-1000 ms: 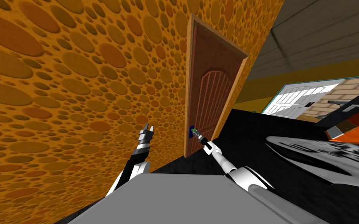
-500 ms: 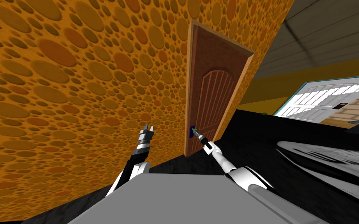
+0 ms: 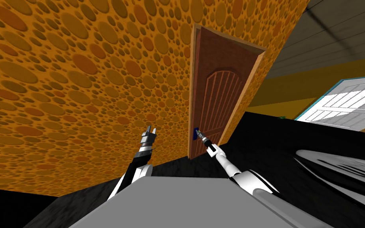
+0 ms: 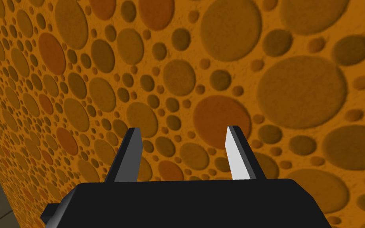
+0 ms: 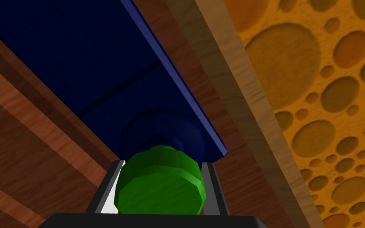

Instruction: Pull the door open

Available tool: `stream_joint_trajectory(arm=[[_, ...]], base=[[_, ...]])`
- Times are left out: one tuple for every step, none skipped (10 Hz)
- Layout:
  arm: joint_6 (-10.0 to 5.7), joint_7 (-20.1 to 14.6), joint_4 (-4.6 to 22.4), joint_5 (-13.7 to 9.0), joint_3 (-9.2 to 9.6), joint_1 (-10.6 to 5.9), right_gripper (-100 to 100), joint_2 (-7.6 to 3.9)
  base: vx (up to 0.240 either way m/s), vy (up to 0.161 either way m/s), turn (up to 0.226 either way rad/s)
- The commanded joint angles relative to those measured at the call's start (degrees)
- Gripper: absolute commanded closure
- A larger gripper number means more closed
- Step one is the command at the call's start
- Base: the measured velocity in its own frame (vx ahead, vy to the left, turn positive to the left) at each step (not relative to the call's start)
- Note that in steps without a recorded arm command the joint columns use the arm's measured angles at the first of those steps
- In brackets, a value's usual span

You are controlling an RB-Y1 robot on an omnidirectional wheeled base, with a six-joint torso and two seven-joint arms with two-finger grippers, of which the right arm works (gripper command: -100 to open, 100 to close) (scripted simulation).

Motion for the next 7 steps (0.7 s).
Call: stream_joint_trajectory(arm=[[0.14, -2.8, -0.5, -1.5, -0.03, 0.19, 100, 0.08], [0.36, -4.3, -0.6, -2.9, -0.11, 0.29, 100, 0.10], [0.36, -4.8, -0.6, -2.9, -0.11, 0.29, 100, 0.10], [0.58, -6.8, -0.8, -4.2, -0.20, 0.39, 100, 0.12], [0.81, -8.3, -0.9, -5.6, -0.29, 0.50, 100, 0.13], [0.81, -8.8, -0.9, -5.6, -0.29, 0.50, 100, 0.13], [1.05, -10.9, -1.1, -7.0, -0.38, 0.61, 100, 0.15]], base=[[-0.060, -0.046, 0.071], [-0.082, -0.059, 0.169], [-0.054, -0.053, 0.067], [-0.049, -0.053, 0.125], [-0.065, -0.071, 0.135], [-0.046, -0.049, 0.068], [-0.052, -0.040, 0.115]])
